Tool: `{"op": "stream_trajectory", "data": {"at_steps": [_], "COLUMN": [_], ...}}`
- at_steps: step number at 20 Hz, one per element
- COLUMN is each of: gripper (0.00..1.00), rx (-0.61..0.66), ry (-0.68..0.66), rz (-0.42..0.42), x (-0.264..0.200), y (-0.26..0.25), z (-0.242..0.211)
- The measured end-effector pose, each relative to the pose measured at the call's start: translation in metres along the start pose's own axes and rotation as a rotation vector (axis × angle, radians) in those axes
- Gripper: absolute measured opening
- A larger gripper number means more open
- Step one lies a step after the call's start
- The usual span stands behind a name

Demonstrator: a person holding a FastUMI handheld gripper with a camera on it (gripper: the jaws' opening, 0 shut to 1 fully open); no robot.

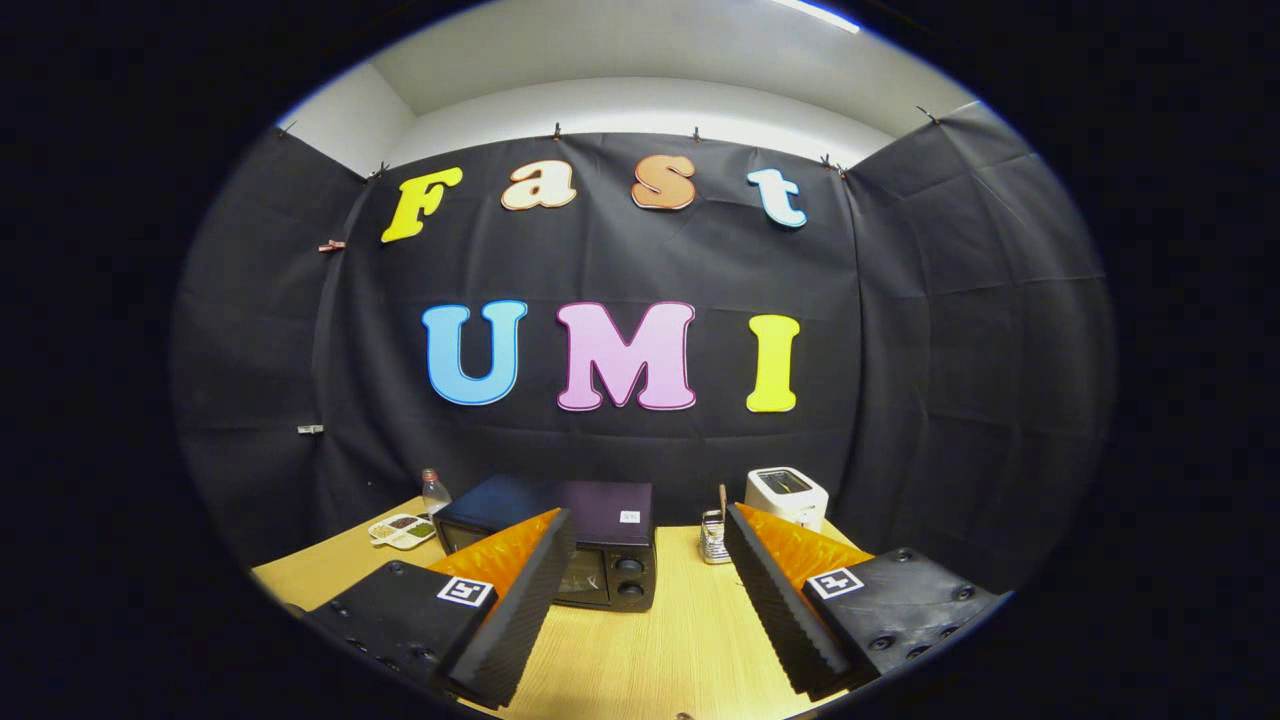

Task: Open the toaster oven, put the food inside, and close the toaster oven door.

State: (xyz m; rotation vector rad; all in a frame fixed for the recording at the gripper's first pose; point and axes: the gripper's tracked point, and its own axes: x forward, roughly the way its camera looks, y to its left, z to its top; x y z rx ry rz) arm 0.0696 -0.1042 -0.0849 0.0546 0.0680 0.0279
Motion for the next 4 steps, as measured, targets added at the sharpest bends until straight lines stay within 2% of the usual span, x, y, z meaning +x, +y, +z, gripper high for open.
{"op": "stream_trajectory", "data": {"at_steps": [4], "gripper": [0.98], "rx": [0.003], "ry": [-0.01], "rz": [-0.003], "x": [0.0026], "y": [0.0011], "z": [0.0067]}}
